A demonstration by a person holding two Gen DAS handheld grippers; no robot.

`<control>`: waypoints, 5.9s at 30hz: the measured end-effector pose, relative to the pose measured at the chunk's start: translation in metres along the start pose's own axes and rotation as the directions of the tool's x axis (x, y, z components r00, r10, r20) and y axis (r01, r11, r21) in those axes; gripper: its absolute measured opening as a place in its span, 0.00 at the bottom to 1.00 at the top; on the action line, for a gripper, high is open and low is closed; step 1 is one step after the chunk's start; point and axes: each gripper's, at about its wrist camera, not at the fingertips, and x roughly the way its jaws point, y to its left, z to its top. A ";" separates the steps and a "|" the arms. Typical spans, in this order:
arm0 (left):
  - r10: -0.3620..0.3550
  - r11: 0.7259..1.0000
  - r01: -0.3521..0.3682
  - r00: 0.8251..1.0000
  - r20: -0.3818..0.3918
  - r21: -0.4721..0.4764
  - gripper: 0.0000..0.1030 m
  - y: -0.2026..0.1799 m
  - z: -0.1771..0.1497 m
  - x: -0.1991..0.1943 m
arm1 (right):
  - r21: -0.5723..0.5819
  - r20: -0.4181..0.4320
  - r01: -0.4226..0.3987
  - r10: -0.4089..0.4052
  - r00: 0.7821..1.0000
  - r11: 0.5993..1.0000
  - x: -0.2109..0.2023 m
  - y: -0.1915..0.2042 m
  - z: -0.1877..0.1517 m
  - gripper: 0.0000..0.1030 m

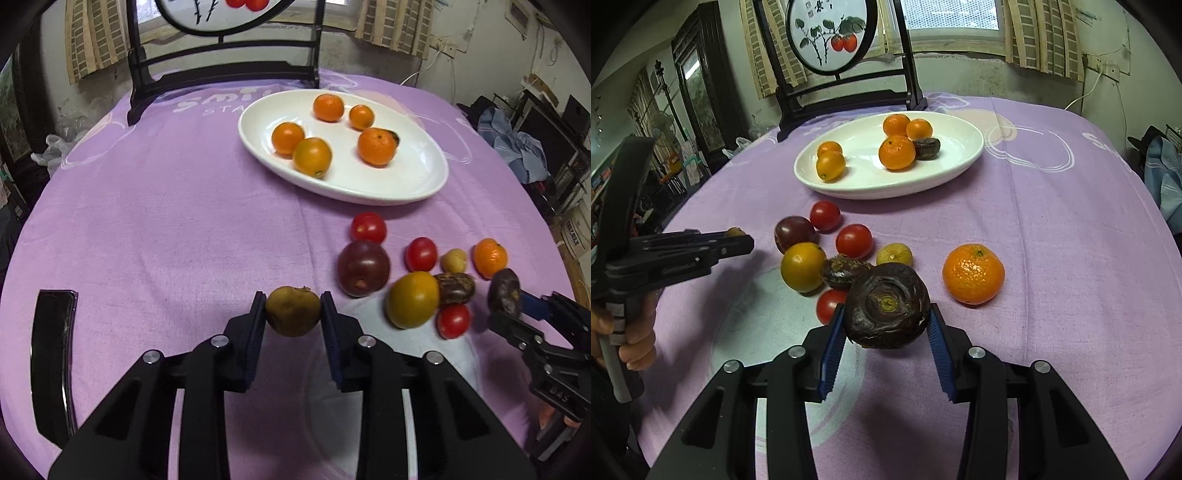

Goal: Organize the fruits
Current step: 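Grasp a dark purple fruit with the right tool while the left tool grasps a yellowish fruit, then carry both fruits over the white plate and open both tools to release, then move the right tool back and grasp a red tomato, then grasp the large yellow tomato with the left tool while the right tool holds the red tomato, then carry both tomatoes over the white plate and open both tools to release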

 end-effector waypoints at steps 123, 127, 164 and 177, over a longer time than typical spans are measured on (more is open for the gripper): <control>-0.041 0.985 0.040 0.999 0.008 0.171 0.80 -0.069 -0.031 0.014 | -0.004 -0.003 0.080 -0.080 0.997 0.997 0.004 -0.001 0.009 0.30; -0.042 0.985 0.048 0.998 -0.039 0.168 0.65 -0.070 -0.032 0.027 | 0.001 0.004 0.076 -0.076 0.997 0.997 0.001 -0.001 0.009 0.30; -0.077 0.983 0.065 0.995 0.065 0.169 0.36 -0.057 0.032 -0.025 | 0.039 0.064 -0.007 0.004 0.998 0.999 -0.019 0.005 0.028 0.32; -0.077 0.988 0.066 0.994 0.075 0.140 0.36 -0.036 0.056 -0.005 | -0.153 -0.088 -0.018 0.005 0.996 0.988 -0.023 0.013 0.009 0.42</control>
